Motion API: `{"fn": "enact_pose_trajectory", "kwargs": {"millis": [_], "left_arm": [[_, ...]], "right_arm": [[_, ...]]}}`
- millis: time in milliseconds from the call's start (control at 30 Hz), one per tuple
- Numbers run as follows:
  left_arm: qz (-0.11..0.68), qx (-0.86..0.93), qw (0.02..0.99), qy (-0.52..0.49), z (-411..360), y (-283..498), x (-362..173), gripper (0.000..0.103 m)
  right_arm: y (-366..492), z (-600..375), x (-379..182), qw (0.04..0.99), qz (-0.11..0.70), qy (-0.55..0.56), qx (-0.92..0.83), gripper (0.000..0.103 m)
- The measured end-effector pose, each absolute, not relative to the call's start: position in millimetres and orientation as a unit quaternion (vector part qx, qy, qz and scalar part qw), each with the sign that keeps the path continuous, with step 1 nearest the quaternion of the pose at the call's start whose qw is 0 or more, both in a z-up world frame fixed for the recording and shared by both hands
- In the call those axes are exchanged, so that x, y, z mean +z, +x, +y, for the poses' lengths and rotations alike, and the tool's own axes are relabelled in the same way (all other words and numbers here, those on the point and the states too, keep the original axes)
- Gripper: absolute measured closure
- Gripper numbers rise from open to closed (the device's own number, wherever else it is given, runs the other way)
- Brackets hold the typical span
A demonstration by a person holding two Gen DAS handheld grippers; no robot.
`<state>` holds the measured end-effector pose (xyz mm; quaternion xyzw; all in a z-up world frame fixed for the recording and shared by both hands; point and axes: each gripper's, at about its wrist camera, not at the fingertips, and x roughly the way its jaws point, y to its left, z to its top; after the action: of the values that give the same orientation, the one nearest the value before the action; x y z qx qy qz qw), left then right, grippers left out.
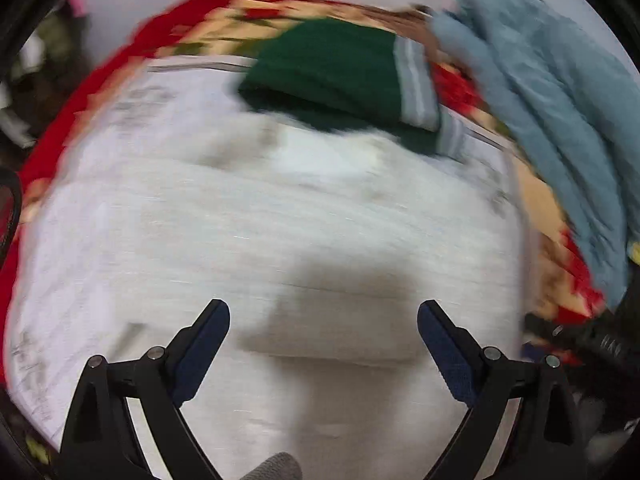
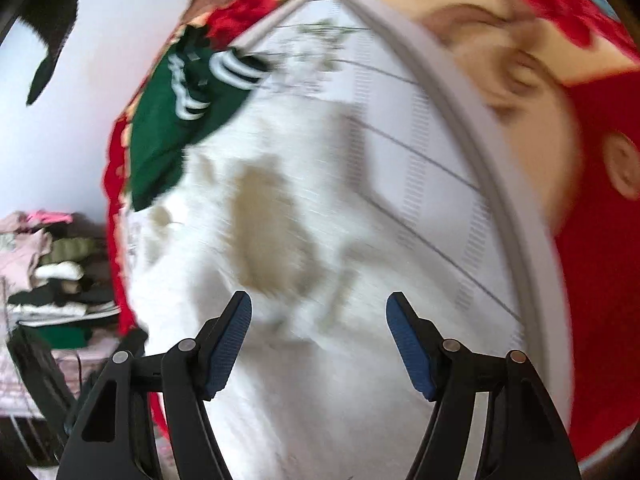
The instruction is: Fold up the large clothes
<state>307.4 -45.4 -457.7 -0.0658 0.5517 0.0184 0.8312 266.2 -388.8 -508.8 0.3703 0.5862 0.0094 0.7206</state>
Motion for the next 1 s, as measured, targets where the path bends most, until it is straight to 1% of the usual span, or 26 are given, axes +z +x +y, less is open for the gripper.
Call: {"fn": "enact_pose_trajectory", "kwargs": {"millis": [67,133,167,200,233,267,367,433,467,500,533,567,667,733,833,933,967,1000], "left_arm": [[0.549,0.056,0.832,-0.052,-18,313,-464,0.007],[0.559,0.101,0.823,-0.024,6,326,-483,0.007],[0.562,0.110,0.819,-0.021,16,332,-492,0.007],[0.566,0.127,0.815,-0.015,28,340,-503,0.007],[0.568,0.137,0.812,-0.009,35,344,-511,0.007],[0.571,0.144,0.809,-0.005,41,348,-517,0.007],[0.575,0.156,0.803,0.000,59,350,-530,0.007],[0.581,0.152,0.800,-0.005,65,344,-530,0.007],[0.585,0.147,0.797,-0.008,67,336,-528,0.007],[0.588,0.144,0.796,-0.010,68,331,-524,0.007],[0.594,0.137,0.793,-0.010,67,320,-521,0.007],[0.598,0.133,0.790,-0.005,66,312,-519,0.007],[0.620,0.119,0.775,0.015,62,277,-522,0.007],[0.635,0.106,0.764,0.034,59,257,-532,0.007],[0.659,0.094,0.743,0.071,53,234,-560,0.007],[0.675,0.086,0.729,0.077,57,223,-582,0.007],[0.675,0.082,0.730,0.074,60,221,-584,0.007],[0.673,0.080,0.732,0.075,62,220,-586,0.007]], "right_arm": [[290,-374,-518,0.724,0.591,0.355,0.025,0.031],[309,-361,-532,0.718,0.605,0.343,0.032,0.032],[316,-355,-538,0.712,0.612,0.342,0.041,0.052],[326,-347,-543,0.713,0.614,0.335,0.053,0.087],[333,-339,-540,0.724,0.618,0.302,0.045,0.088],[335,-337,-533,0.744,0.606,0.279,0.027,0.094],[338,-353,-533,0.754,0.596,0.275,-0.038,0.094],[340,-361,-547,0.730,0.621,0.281,-0.048,0.093],[337,-361,-549,0.717,0.631,0.293,-0.044,0.089],[332,-360,-544,0.716,0.629,0.300,-0.044,0.075],[325,-357,-536,0.720,0.626,0.296,-0.048,0.065],[314,-353,-522,0.729,0.619,0.287,-0.054,0.052],[274,-333,-493,0.730,0.614,0.294,-0.050,0.050],[252,-316,-490,0.717,0.627,0.302,-0.027,0.050],[226,-250,-519,0.663,0.690,0.288,0.038,0.050],[214,-192,-571,0.613,0.743,0.260,0.070,0.050],[211,-177,-586,0.601,0.758,0.242,0.071,0.053],[208,-163,-598,0.606,0.764,0.214,0.048,0.065]]}}
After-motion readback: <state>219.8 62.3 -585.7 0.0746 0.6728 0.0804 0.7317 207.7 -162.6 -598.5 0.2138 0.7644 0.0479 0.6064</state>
